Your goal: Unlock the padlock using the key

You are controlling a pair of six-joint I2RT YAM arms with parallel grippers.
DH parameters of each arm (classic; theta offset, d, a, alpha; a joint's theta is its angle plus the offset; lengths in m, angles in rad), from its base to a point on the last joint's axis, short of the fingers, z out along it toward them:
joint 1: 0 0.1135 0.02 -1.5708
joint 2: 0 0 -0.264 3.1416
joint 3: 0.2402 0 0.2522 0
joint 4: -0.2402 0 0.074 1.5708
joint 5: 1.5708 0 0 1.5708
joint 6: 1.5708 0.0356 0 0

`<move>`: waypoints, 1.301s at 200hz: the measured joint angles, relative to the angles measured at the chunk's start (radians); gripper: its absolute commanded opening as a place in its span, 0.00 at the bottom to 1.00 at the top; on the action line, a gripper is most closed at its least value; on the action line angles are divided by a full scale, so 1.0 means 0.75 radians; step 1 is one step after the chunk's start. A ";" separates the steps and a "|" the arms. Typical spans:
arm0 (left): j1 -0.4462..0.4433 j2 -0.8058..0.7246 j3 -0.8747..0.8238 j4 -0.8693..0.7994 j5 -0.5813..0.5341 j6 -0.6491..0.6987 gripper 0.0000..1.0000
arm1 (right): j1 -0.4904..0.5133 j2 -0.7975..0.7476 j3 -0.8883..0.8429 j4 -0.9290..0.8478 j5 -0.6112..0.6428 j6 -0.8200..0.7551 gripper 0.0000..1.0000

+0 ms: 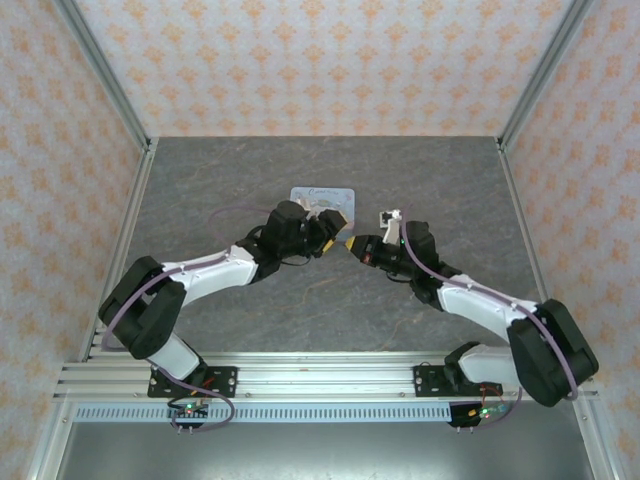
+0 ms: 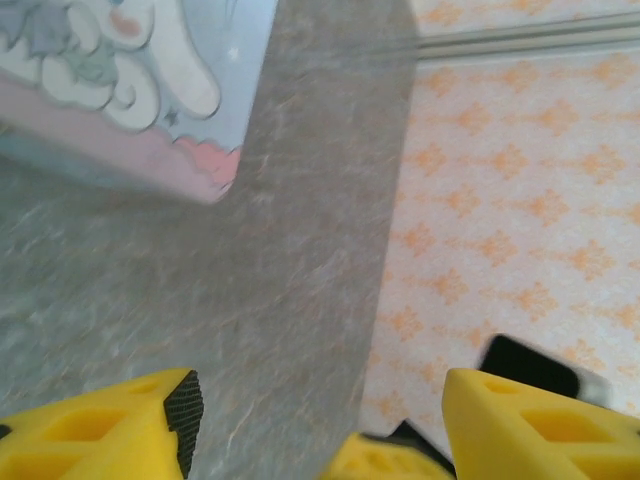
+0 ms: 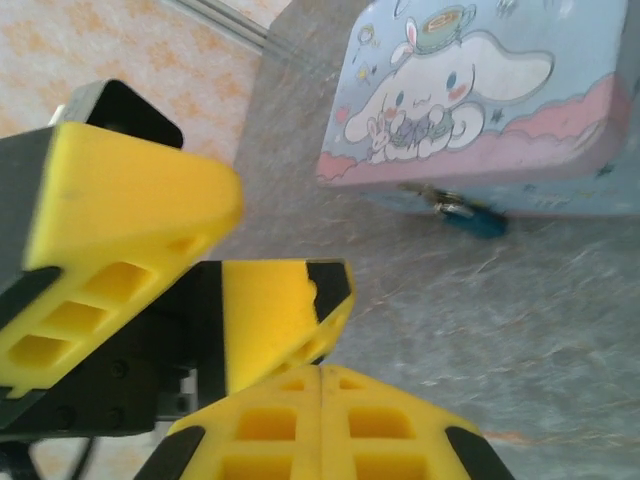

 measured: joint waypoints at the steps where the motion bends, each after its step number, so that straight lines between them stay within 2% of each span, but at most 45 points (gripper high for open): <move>1: 0.001 -0.002 0.004 -0.011 0.004 -0.005 0.66 | 0.002 -0.007 0.004 -0.014 0.004 -0.014 0.00; 25: 0.016 -0.009 0.054 -0.146 0.069 -0.103 0.66 | 0.051 -0.103 0.062 -0.175 0.150 -0.238 0.00; 63: 0.018 -0.007 0.060 -0.220 0.142 -0.259 0.65 | 0.259 -0.173 0.078 -0.256 0.416 -0.543 0.00; 115: 0.012 -0.007 0.060 -0.221 0.150 -0.357 0.54 | 0.366 -0.174 0.078 -0.268 0.638 -0.749 0.00; 177: -0.013 -0.007 0.060 -0.219 0.153 -0.398 0.39 | 0.386 -0.127 0.092 -0.267 0.714 -0.814 0.00; 260: -0.025 0.011 0.060 -0.200 0.152 -0.422 0.30 | 0.388 -0.078 0.126 -0.249 0.722 -0.825 0.00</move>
